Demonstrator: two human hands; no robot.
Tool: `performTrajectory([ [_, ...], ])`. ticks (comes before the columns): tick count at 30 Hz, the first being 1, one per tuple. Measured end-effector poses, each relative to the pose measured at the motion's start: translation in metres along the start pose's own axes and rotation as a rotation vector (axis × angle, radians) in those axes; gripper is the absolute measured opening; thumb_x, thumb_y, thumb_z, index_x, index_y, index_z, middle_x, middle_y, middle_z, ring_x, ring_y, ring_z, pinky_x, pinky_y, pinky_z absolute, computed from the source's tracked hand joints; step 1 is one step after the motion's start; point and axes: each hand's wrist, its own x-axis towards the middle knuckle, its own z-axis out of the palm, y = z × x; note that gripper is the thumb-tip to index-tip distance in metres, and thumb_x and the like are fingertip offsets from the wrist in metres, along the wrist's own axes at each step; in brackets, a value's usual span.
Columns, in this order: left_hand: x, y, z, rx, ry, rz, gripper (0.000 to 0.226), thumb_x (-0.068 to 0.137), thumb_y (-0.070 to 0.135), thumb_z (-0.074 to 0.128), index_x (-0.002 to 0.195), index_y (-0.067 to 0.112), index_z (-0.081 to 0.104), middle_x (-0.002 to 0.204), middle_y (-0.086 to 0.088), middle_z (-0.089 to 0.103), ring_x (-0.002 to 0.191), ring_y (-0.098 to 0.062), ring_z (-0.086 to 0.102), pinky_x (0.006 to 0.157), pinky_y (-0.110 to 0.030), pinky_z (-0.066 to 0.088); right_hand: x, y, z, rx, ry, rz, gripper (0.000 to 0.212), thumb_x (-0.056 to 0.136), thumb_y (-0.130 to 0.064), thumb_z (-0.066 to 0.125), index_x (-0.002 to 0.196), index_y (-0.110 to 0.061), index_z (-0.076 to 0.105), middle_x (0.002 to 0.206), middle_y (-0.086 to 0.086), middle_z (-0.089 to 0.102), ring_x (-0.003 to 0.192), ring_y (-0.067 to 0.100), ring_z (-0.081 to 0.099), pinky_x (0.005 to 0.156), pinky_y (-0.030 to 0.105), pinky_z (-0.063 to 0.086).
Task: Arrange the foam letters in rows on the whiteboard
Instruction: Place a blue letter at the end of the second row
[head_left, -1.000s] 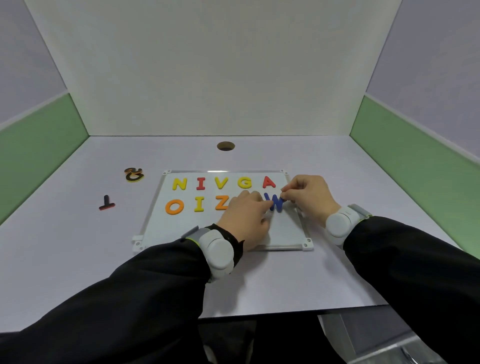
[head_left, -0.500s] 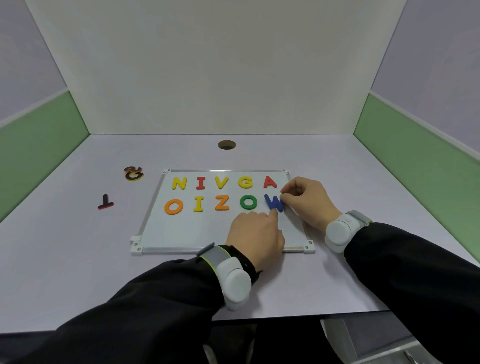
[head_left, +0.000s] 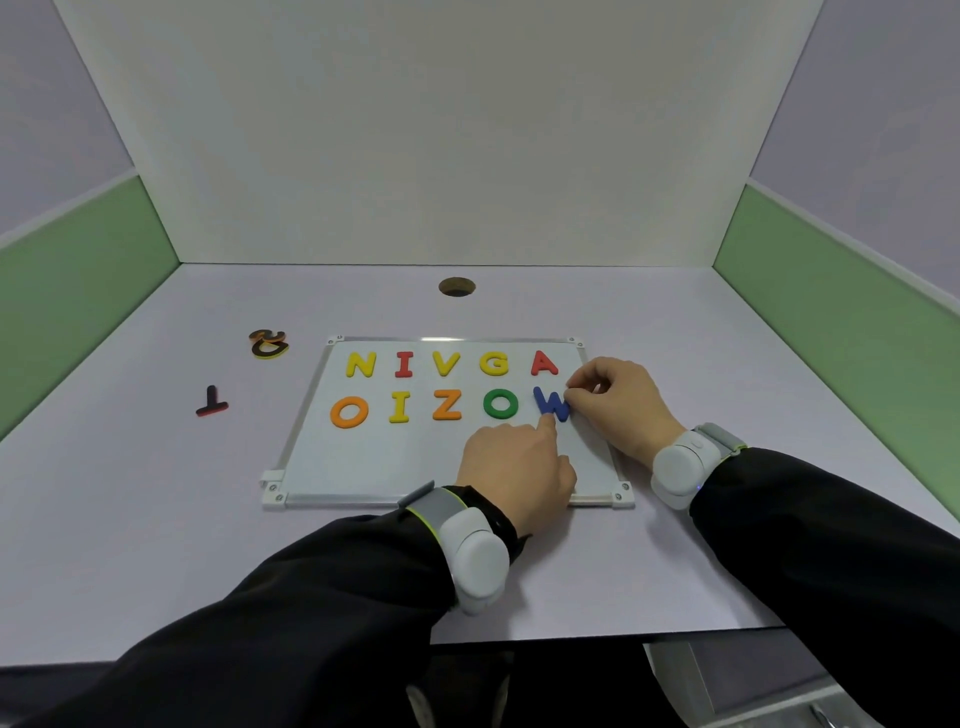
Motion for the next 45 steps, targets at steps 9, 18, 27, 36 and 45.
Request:
performTrajectory([
  [9, -0.001, -0.001, -0.001, -0.019, 0.002, -0.005, 0.053, 0.100, 0.036, 0.032, 0.147, 0.013, 0.032, 0.089, -0.006, 0.064, 0.070, -0.025, 0.049, 0.061, -0.033, 0.034, 0.002, 0.000, 0.001, -0.005, -0.012, 0.023, 0.006, 0.080, -0.014, 0.069, 0.084, -0.017, 0.073, 0.084, -0.006, 0.071, 0.078, 0.009, 0.063, 0.072, 0.021, 0.049],
  [18, -0.001, -0.001, -0.002, -0.032, -0.002, -0.004, 0.051, 0.100, 0.035, 0.033, 0.146, 0.013, 0.033, 0.086, -0.005, 0.061, 0.069, -0.025, 0.049, 0.060, -0.033, 0.033, 0.001, 0.001, 0.001, -0.021, -0.022, 0.007, 0.008, 0.082, -0.013, 0.068, 0.084, -0.018, 0.074, 0.085, -0.007, 0.071, 0.080, 0.009, 0.063, 0.073, 0.022, 0.049],
  [27, -0.001, -0.002, -0.001, -0.029, 0.002, 0.016, 0.048, 0.100, 0.036, 0.033, 0.141, 0.012, 0.037, 0.083, -0.004, 0.057, 0.068, -0.024, 0.049, 0.059, -0.033, 0.033, 0.002, 0.001, 0.000, -0.014, -0.028, 0.024, 0.008, 0.083, -0.015, 0.067, 0.087, -0.018, 0.074, 0.086, -0.007, 0.071, 0.082, 0.008, 0.063, 0.072, 0.019, 0.048],
  [36, 0.000, -0.006, -0.004, -0.062, -0.020, 0.042, 0.043, 0.099, 0.034, 0.036, 0.134, 0.012, 0.041, 0.082, -0.004, 0.054, 0.069, -0.025, 0.050, 0.060, -0.033, 0.037, 0.003, -0.001, 0.001, 0.023, -0.013, 0.043, 0.009, 0.084, -0.013, 0.066, 0.087, -0.017, 0.074, 0.085, -0.007, 0.071, 0.081, 0.008, 0.063, 0.068, 0.017, 0.045],
  [45, -0.005, -0.033, -0.010, -0.149, -0.013, 0.094, 0.024, 0.096, 0.033, 0.040, 0.100, 0.014, 0.055, 0.085, -0.004, 0.061, 0.076, -0.026, 0.058, 0.064, -0.032, 0.048, 0.006, -0.020, 0.006, 0.141, 0.038, 0.071, 0.012, 0.087, -0.013, 0.062, 0.086, -0.012, 0.074, 0.087, 0.000, 0.072, 0.083, 0.015, 0.063, 0.073, 0.024, 0.049],
])
